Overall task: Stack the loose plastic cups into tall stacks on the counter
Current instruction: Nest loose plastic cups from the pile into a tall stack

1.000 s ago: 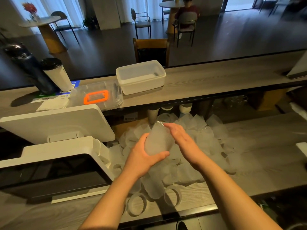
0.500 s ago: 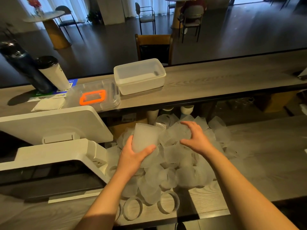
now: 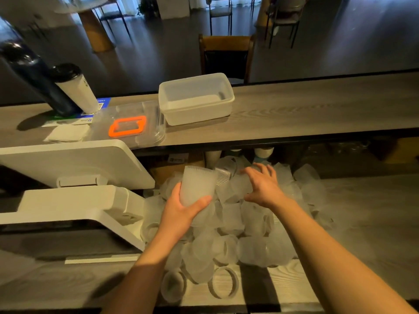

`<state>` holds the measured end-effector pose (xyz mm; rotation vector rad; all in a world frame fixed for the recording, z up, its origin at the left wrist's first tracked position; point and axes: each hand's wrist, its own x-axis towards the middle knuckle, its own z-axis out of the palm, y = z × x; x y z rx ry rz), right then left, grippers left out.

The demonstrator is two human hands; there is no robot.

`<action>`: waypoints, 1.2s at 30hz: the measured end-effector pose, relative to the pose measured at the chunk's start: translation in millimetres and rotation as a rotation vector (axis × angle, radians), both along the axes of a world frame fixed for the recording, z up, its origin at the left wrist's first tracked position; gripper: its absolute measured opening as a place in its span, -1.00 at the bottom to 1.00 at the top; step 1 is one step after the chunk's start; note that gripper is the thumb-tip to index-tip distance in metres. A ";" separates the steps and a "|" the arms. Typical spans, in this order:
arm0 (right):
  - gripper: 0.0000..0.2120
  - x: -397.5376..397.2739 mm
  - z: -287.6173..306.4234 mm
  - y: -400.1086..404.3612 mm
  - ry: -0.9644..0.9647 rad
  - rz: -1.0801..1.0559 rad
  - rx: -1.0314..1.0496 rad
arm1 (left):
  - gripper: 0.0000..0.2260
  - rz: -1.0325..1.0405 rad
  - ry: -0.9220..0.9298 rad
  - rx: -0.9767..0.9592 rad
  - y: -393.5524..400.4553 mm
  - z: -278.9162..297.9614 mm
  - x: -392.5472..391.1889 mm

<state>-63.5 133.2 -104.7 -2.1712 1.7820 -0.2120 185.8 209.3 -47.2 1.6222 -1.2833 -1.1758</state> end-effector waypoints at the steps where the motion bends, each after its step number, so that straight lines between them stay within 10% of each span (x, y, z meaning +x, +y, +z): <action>1: -0.28 -1.3 2.1 -0.3 -0.006 -0.005 -0.008 | -0.24 0.002 -0.008 0.000 -0.1 -0.5 -0.7; 5: -0.27 -9.5 14.4 2.4 -0.140 -0.042 -0.018 | -0.21 0.005 -0.038 0.005 -1.9 -3.6 -2.3; 15: -0.35 -14.8 56.1 29.0 -1.207 -0.229 0.107 | -0.22 -0.191 -0.238 -0.014 -1.7 1.0 -23.7; 36: -0.41 -0.4 55.7 51.0 -1.013 -0.114 0.042 | -0.27 -0.323 -0.493 -0.088 10.6 12.0 -39.9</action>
